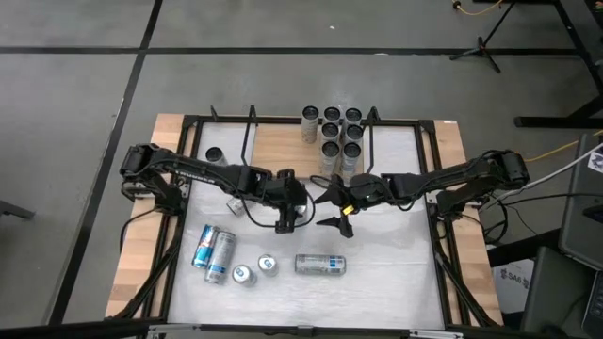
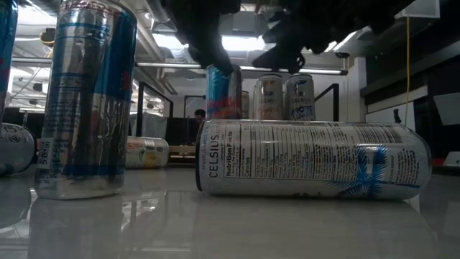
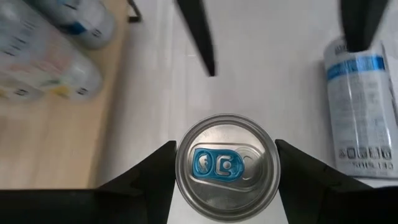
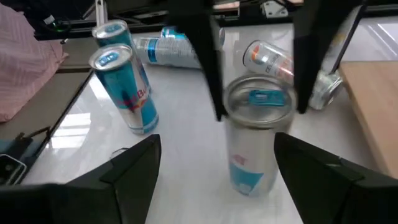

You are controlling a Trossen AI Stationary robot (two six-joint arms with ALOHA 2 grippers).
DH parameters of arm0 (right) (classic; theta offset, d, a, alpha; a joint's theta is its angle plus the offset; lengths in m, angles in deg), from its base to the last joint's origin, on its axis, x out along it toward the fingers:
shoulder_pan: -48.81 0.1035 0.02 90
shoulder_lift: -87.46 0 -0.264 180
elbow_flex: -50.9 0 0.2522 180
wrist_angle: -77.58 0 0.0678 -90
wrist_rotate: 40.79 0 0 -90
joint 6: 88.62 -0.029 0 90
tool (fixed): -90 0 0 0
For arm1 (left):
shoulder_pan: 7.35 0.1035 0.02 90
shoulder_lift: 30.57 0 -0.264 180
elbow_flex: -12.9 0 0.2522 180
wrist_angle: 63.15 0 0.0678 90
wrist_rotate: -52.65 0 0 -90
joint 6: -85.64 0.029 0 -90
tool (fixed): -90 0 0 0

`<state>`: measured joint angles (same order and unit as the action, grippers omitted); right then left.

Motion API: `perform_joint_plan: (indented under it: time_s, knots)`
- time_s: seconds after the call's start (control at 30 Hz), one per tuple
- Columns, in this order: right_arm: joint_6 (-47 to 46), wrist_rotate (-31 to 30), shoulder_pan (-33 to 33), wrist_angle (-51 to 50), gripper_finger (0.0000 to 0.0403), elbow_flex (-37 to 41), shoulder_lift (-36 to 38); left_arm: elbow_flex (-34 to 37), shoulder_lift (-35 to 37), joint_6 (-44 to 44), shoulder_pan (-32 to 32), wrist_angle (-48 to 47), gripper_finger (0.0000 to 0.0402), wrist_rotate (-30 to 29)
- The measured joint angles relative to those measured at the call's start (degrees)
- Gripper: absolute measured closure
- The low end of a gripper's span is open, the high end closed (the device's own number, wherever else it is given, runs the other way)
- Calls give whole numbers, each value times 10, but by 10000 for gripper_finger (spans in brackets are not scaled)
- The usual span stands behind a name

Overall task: Place canned beverage on shelf
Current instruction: Put the blue soda can on the shelf

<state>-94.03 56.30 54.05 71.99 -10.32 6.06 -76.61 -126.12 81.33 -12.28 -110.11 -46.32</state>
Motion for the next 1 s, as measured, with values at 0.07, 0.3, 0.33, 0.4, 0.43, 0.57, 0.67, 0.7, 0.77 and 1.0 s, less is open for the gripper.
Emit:
perform_joint_plan:
  time_s: [0.07, 0.3, 0.33, 0.4, 0.43, 0.57, 0.67, 0.7, 0.77, 1.0]
  knots:
    - [0, 0, 0, -10, 100, 0, 18, -14, 0, 0, 9, -10, 192, 0]
    - [0, 0, 0, -45, 100, 0, 82, -58, 0, 37, 47, -30, 192, 5]
    - [0, 0, 0, -51, 100, 0, 91, -64, 0, 44, 53, -34, 192, 5]
    - [0, 0, 0, -63, 100, 0, 107, -80, 0, 54, 67, -50, 192, 6]
    - [0, 0, 0, -64, 100, 0, 112, -86, 0, 61, 75, -57, 192, 6]
    - [0, 0, 0, -71, 100, 0, 134, -109, 0, 85, 111, -80, 192, 6]
    - [0, 0, 0, -75, 100, 0, 142, -123, 0, 110, 141, -87, 192, 12]
    - [0, 0, 0, -77, 100, 0, 144, -127, 0, 119, 150, -86, 192, 12]
    - [0, 0, 0, -78, 100, 0, 144, -130, 0, 137, 171, -89, 192, 17]
    - [0, 0, 0, -85, 100, 0, 144, -133, 0, 169, 243, -95, 192, 61]
